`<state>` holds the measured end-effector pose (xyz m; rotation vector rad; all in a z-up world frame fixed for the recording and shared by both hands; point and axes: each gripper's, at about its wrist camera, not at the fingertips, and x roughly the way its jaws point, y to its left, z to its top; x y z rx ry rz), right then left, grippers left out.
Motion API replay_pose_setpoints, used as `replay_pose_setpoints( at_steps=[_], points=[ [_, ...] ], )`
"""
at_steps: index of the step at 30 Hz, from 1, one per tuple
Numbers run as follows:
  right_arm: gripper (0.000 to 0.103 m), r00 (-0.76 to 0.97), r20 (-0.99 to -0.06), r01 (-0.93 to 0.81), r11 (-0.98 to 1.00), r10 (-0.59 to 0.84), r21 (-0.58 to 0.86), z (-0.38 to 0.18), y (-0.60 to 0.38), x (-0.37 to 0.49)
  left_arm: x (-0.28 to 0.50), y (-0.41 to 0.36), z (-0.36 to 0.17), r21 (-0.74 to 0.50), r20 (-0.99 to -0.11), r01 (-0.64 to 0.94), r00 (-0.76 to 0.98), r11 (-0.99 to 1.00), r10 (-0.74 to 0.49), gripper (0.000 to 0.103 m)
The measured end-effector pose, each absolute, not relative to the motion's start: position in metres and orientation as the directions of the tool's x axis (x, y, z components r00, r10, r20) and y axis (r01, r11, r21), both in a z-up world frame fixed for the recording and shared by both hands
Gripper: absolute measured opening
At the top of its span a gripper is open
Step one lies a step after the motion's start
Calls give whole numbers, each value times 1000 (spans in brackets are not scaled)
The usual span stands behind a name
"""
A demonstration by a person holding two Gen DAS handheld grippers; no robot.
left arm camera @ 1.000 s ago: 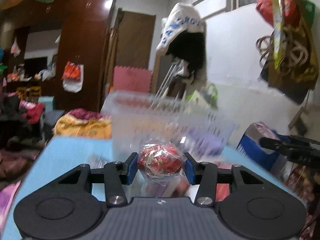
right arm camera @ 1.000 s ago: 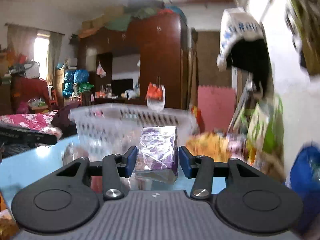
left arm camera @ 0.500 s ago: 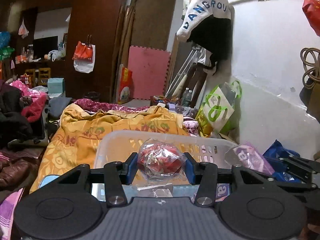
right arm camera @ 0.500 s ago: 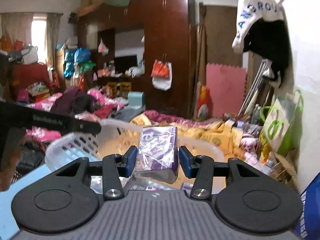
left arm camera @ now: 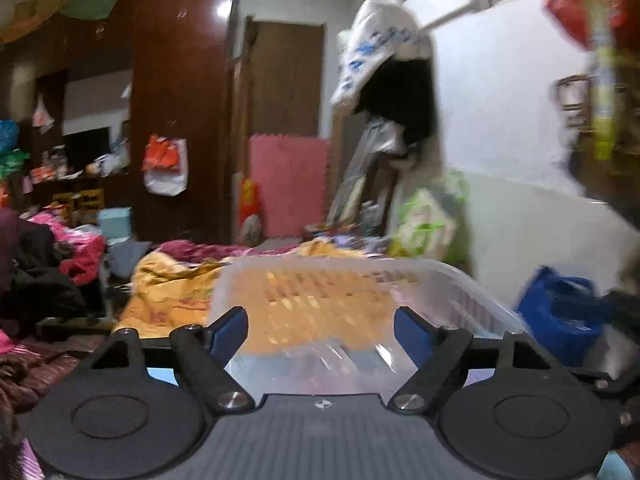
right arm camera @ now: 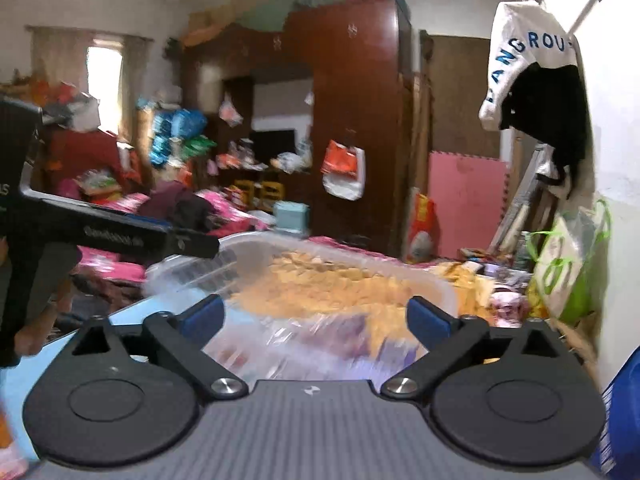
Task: Organize objects
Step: 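Grasp the clear-wrapped dark box with the left tool while the right tool grasps a red wrapped ball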
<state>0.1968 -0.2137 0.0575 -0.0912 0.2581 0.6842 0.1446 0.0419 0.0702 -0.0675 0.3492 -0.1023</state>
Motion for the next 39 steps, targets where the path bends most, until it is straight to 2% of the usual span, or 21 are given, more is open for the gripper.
replay_pose_setpoints(
  at_steps=[4, 8, 10, 14, 15, 19, 24, 27, 29, 31, 39],
  points=[
    [103, 700, -292, -667, 743, 652, 59, 1, -234, 151, 72, 28, 24, -80, -293, 135, 944, 988, -153, 86],
    [100, 681, -311, -681, 729, 663, 63, -30, -230, 128, 30, 20, -12, -129, -290, 168, 936, 977, -199, 86],
    [80, 689, -338, -672, 740, 641, 34, -36, -222, 129, 24, 8, -23, -81, -321, 186, 925, 979, -202, 86],
    [62, 652, -373, -691, 720, 660, 64, -42, -216, 141, 27, -13, -38, -23, -360, 213, 910, 977, -207, 86],
    [50, 651, -378, -695, 717, 658, 53, -45, -215, 139, 27, -15, -40, -18, -362, 214, 909, 977, -206, 86],
    [48, 689, -366, -669, 744, 626, 13, -46, -223, 126, 27, -25, -51, -6, -375, 209, 906, 978, -196, 86],
    [49, 702, -338, -646, 760, 627, 67, -48, -248, 124, 27, -40, -62, -1, -383, 199, 905, 980, -184, 84],
    [49, 701, -340, -639, 764, 627, 92, -52, -254, 128, 33, -48, -67, 7, -406, 190, 898, 982, -171, 69],
    [49, 699, -340, -638, 763, 629, 101, -52, -254, 132, 36, -49, -70, 6, -415, 186, 895, 983, -167, 45],
    [49, 698, -338, -639, 762, 631, 103, -52, -254, 132, 34, -48, -71, 5, -405, 189, 898, 982, -171, 36],
    [49, 697, -340, -641, 761, 631, 98, -55, -251, 127, 18, -42, -66, 17, -350, 221, 915, 975, -201, 35]
  ],
)
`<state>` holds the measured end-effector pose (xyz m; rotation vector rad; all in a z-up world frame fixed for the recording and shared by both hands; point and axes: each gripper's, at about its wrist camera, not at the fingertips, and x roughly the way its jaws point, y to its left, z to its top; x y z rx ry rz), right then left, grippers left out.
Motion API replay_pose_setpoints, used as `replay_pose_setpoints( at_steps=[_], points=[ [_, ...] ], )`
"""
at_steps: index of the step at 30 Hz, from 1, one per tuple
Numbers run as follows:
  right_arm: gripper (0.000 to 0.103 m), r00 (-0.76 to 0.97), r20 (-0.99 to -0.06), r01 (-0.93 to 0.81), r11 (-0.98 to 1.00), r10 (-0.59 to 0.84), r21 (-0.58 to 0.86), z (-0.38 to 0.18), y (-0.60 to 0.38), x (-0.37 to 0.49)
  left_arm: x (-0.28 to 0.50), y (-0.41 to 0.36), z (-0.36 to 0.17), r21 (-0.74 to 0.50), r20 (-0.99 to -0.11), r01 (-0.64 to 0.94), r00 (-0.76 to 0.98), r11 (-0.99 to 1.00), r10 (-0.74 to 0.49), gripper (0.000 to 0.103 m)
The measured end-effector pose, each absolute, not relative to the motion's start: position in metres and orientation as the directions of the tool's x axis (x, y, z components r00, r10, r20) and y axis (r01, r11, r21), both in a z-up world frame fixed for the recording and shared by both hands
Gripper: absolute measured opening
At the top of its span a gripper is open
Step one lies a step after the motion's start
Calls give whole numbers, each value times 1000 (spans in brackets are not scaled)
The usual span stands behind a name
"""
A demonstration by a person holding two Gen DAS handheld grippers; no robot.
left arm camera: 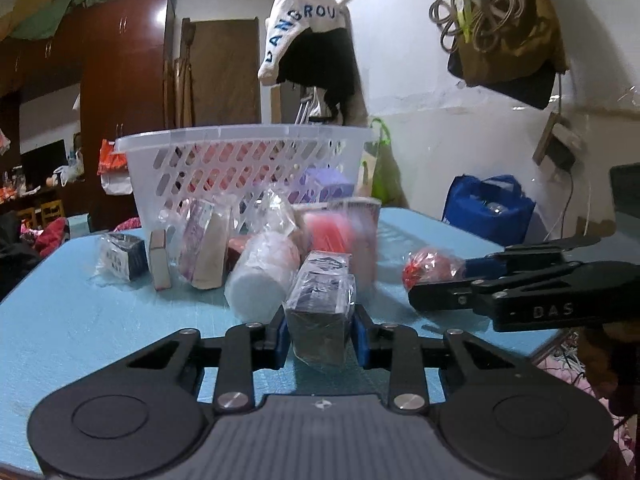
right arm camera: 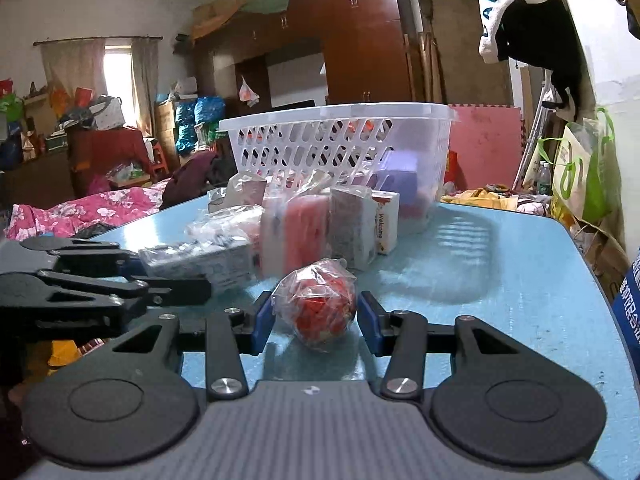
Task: Organize objects
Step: 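Grasp the clear-wrapped dark box with the left tool while the right tool grasps a red wrapped ball, then carry both items over the basket and release them inside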
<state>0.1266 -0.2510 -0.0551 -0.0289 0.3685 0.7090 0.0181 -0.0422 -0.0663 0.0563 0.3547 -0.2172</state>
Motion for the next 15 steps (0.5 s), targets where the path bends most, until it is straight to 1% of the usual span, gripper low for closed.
replay_pose_setpoints(
  at_steps=[7, 12, 15],
  points=[
    [49, 705, -336, -633, 767, 625, 99, -55, -254, 126, 15, -25, -52, -33, -300, 195, 934, 980, -196, 36],
    [49, 732, -290, -618, 780, 617, 99, -39, -262, 124, 18, -11, -32, -68, -259, 190, 945, 979, -201, 36],
    [49, 743, -261, -626, 778, 617, 55, -18, -254, 125, 28, -1, -16, -77, -226, 163, 958, 984, -176, 36]
  ],
)
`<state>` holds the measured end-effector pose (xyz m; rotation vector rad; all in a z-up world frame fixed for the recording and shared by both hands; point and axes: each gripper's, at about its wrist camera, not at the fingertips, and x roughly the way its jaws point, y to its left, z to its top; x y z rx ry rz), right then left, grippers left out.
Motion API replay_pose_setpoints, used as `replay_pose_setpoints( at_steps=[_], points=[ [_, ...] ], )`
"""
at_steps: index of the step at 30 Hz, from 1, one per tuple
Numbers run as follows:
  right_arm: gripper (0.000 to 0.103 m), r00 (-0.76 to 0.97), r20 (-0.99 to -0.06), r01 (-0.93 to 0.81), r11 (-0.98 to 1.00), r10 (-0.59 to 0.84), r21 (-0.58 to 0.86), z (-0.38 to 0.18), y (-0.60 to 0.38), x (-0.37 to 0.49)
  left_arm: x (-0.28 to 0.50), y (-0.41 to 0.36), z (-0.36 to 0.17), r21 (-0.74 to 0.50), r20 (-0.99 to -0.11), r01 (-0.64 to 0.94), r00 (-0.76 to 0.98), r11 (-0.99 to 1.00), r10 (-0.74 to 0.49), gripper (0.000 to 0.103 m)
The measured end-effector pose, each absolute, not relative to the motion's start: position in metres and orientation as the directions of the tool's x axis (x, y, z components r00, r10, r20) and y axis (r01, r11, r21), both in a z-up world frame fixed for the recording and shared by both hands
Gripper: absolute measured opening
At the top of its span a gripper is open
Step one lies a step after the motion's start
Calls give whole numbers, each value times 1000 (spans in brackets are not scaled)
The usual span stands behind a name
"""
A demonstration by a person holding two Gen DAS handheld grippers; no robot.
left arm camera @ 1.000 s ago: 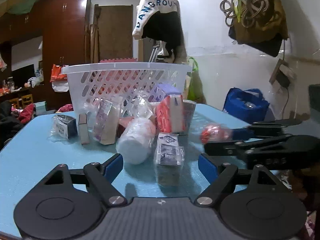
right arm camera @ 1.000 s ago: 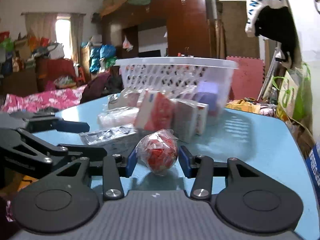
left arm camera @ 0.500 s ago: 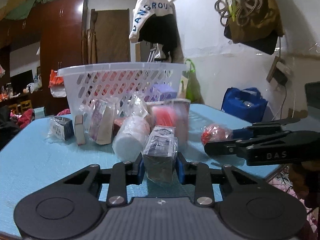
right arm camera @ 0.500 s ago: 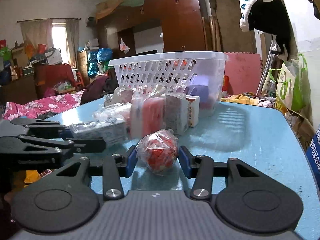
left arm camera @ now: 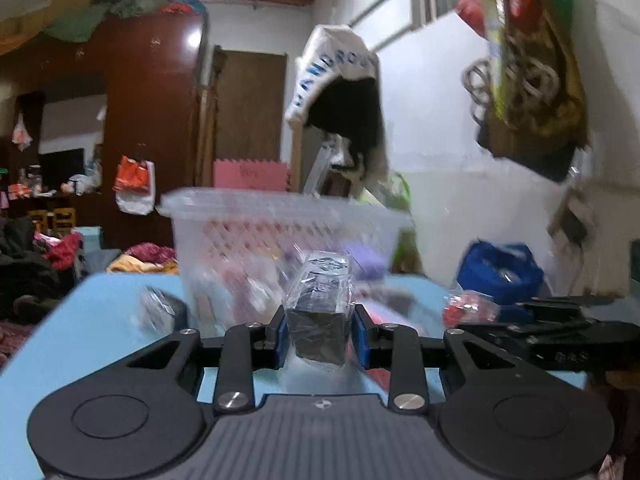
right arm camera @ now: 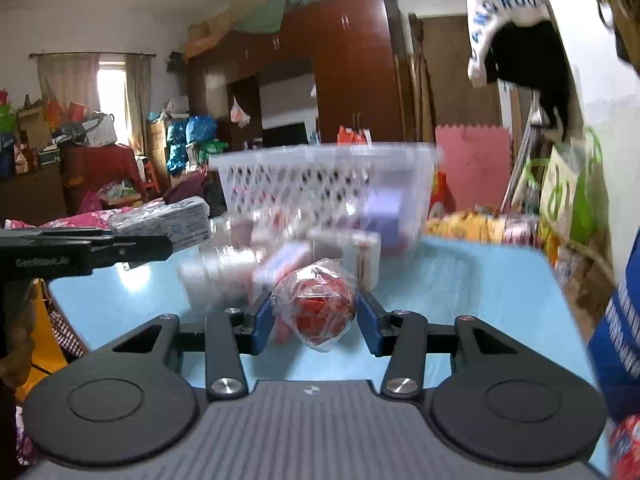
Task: Organize objects
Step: 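Carry both items over the basket and release them inside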
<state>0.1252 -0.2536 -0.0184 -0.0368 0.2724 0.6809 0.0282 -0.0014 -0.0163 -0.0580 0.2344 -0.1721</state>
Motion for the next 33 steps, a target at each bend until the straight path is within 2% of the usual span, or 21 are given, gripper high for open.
replay_pose_setpoints(
  at_steps=[5, 8, 11, 16, 24, 25, 26, 27, 28, 32, 33],
  points=[
    [49, 752, -211, -646, 762, 624, -48, 28, -225, 139, 60, 16, 21, -121, -185, 155, 967, 980, -176, 36],
    [49, 748, -200, -654, 754, 633, -64, 55, -208, 162, 89, 23, 45, -135, -192, 147, 966, 980, -171, 36],
    [49, 764, -221, -633, 771, 606, -69, 78, -183, 198, 134, 28, 66, -176, -243, 128, 955, 976, -169, 36],
    [49, 774, -325, -595, 799, 544, -80, 81, -152, 255, 190, 33, 73, -179, -356, 91, 922, 980, -150, 36],
    [49, 774, -358, -583, 808, 522, -84, 72, -154, 258, 207, 40, 71, -182, -387, 52, 914, 982, -120, 36],
    [51, 776, -352, -583, 808, 524, -84, 74, -154, 257, 209, 38, 73, -160, -391, 44, 915, 986, -104, 43],
    [56, 779, -345, -582, 809, 523, -87, 76, -154, 256, 211, 34, 74, -123, -398, 33, 914, 992, -80, 62],
    [75, 781, -347, -580, 809, 519, -95, 76, -154, 254, 213, 32, 75, -96, -401, 17, 915, 995, -55, 70],
    [90, 788, -338, -575, 811, 515, -105, 78, -156, 252, 209, 33, 75, -77, -393, 0, 919, 997, -30, 74],
    [93, 792, -275, -587, 803, 545, -99, 74, -177, 220, 160, 53, 73, -95, -322, 33, 945, 995, -62, 75],
    [100, 782, -258, -602, 795, 567, -77, 69, -187, 207, 140, 60, 69, -96, -300, 47, 951, 994, -73, 78]
  ],
)
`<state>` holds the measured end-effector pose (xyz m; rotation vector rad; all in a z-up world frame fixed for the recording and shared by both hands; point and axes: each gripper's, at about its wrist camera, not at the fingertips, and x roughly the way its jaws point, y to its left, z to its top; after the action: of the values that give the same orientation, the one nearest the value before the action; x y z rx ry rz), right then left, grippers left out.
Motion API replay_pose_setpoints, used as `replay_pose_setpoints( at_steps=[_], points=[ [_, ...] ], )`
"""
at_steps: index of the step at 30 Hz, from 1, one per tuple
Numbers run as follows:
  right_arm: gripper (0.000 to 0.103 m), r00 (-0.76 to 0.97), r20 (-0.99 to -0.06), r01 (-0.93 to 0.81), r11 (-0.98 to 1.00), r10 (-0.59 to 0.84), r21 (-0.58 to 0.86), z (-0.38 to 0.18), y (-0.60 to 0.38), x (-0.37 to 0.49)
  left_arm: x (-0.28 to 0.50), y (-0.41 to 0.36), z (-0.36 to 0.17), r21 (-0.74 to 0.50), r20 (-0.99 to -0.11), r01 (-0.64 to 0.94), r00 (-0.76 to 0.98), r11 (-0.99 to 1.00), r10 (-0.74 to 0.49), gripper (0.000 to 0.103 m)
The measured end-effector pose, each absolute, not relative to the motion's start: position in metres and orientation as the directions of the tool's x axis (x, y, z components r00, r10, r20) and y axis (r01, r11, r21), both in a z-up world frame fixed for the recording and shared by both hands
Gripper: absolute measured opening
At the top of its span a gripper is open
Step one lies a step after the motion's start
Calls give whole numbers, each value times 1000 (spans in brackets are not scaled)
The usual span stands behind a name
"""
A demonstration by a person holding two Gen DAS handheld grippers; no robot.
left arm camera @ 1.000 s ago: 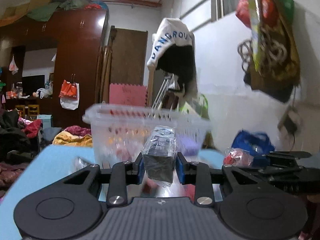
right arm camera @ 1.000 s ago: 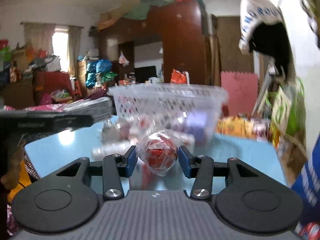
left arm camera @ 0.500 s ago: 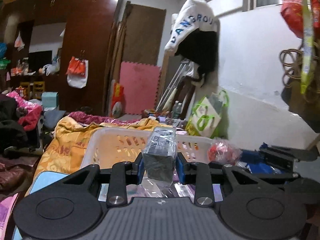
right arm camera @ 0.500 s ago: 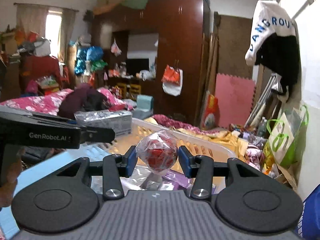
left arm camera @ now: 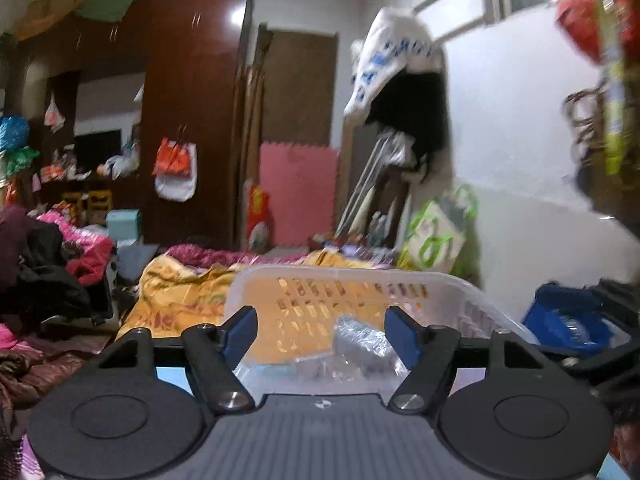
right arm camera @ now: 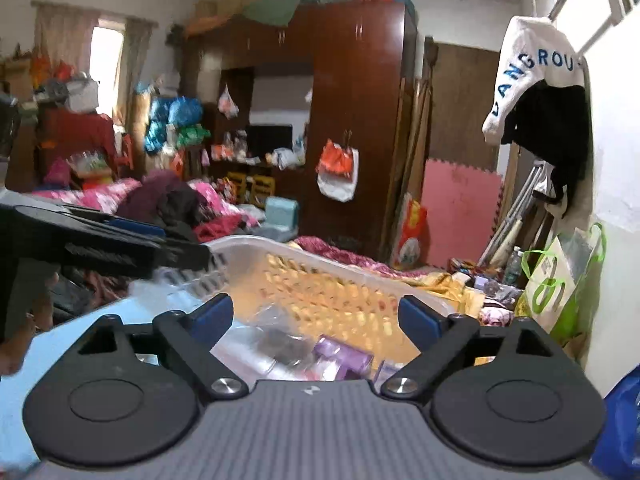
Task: Organize objects
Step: 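Carry both items over the basket and release them inside, then grasp a clear-bagged packet with the left tool while the right tool grasps a red-and-white box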
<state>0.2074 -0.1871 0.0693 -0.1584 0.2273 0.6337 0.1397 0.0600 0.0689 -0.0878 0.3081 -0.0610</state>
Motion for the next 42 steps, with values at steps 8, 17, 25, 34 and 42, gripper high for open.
replay_pose_setpoints(
  at_steps=[8, 17, 25, 34, 42],
  points=[
    [87, 708, -314, -665, 747, 632, 4, -8, -219, 153, 131, 107, 3, -136, -461, -101, 887, 986, 27, 95],
    [72, 699, -373, -657, 754, 611, 4, -27, -206, 164, 187, 113, -23, -142, -587, -180, 807, 973, 64, 93],
    [55, 707, -357, -640, 767, 610, 43, -37, -214, 159, 176, 88, -27, -80, -591, -194, 799, 978, 110, 93],
    [30, 717, -357, -637, 770, 599, 14, -39, -210, 156, 181, 86, -34, -52, -600, -210, 788, 976, 138, 45],
    [29, 730, -314, -634, 773, 607, 19, -37, -216, 151, 136, 90, -26, -129, -479, -139, 876, 982, 61, 41]
  ],
)
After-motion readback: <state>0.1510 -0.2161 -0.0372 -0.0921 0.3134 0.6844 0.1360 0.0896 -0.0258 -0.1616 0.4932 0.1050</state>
